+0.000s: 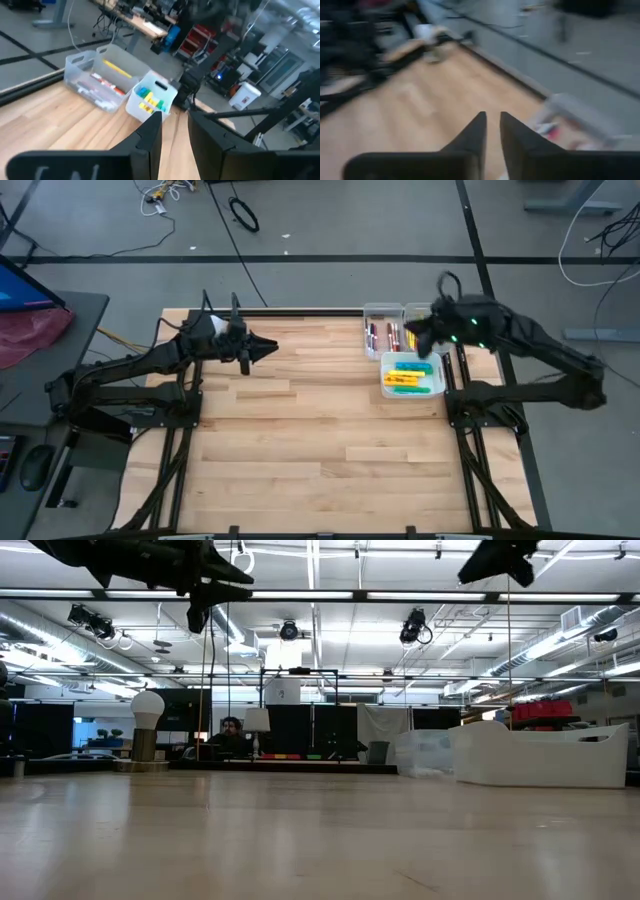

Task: Pick & Place Markers
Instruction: Return to Home Position

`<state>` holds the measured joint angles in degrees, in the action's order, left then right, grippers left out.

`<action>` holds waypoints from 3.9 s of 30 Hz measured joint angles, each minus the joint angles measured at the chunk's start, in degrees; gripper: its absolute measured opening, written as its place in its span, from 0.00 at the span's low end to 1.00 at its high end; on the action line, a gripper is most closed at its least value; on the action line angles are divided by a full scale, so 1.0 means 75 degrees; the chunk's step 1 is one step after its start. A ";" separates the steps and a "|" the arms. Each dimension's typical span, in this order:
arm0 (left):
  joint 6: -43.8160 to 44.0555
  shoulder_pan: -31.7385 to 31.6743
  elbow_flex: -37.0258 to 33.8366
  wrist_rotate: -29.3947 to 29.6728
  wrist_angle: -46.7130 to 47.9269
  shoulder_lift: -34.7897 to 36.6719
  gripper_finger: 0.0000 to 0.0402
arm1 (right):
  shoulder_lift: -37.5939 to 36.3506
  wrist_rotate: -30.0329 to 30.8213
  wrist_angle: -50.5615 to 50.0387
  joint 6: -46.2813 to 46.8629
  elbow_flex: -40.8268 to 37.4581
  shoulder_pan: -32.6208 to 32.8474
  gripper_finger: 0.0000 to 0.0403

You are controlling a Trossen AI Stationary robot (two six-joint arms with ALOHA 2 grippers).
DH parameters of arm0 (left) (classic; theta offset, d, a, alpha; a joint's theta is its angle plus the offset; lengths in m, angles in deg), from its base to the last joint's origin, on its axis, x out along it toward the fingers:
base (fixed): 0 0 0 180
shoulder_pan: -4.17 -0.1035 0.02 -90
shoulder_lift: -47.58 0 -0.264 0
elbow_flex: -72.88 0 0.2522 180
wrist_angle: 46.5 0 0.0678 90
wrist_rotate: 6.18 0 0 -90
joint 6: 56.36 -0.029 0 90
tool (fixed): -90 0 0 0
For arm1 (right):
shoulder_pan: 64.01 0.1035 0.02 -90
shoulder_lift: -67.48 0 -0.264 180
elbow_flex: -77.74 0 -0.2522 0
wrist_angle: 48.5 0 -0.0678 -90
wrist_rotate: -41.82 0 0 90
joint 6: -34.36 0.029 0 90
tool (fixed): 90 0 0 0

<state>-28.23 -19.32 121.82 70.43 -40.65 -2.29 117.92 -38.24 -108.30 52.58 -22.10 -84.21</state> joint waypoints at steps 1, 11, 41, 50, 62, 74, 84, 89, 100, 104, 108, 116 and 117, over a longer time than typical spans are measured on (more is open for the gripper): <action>0.0068 0.0000 0.0000 0.0004 -0.0122 0.0000 0.25 | -0.0374 -0.0405 0.0200 0.0142 -0.0367 0.0052 0.11; 0.0871 0.0000 0.0003 0.0087 -0.1882 0.0000 0.25 | -0.2404 -0.4490 0.2271 -0.0105 -0.3785 0.0668 0.01; 0.2202 0.1116 0.0003 0.1844 -0.2053 0.0000 0.25 | -0.5541 -0.2071 0.8181 0.0144 -0.8737 0.2141 0.00; 0.2228 0.1116 0.0003 0.1842 -0.2054 0.0000 0.25 | -0.6374 -0.1771 0.7724 -0.0534 -0.8734 0.2471 0.00; 0.2110 0.1298 0.0003 0.1753 -0.2016 0.0001 0.25 | -0.6647 -0.1645 0.6279 -0.0593 -0.8724 0.2394 0.00; 0.1879 0.1373 0.0003 0.1749 -0.2020 0.0000 0.25 | -0.6640 -0.1645 0.6274 -0.0505 -0.8720 0.2394 0.05; 0.1882 0.1373 0.0003 0.1749 -0.1991 0.0000 0.25 | -0.6640 -0.1645 0.6273 -0.0496 -0.8720 0.2394 0.06; 0.1882 0.1373 0.0003 0.1749 -0.1991 0.0000 0.25 | -0.6640 -0.1644 0.6274 -0.0499 -0.8723 0.2394 0.06; 0.0992 0.1568 -0.0003 0.1829 -0.0809 0.0839 0.25 | -0.6640 -0.1645 0.6274 -0.0499 -0.8722 0.2394 0.06; -0.0586 0.2268 -0.0006 0.1783 -0.0518 0.1703 0.25 | -0.6640 -0.1644 0.6274 -0.0499 -0.8723 0.2394 0.06; -0.1977 0.3160 0.0002 0.1770 -0.0415 0.2475 0.25 | -0.6640 -0.1642 0.6274 -0.0499 -0.8723 0.2394 0.06; -0.2667 0.3951 -0.0008 0.2238 0.0894 0.3397 0.25 | -0.6640 -0.1642 0.6274 -0.0499 -0.8723 0.2394 0.06; -0.2693 0.3977 -0.0075 0.2238 0.0789 0.3504 0.25 | -0.6640 -0.1642 0.6274 -0.0499 -0.8723 0.2394 0.06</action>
<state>-48.42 10.51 121.25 87.22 -34.74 23.99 68.12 -50.55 -61.25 48.84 -87.52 -66.25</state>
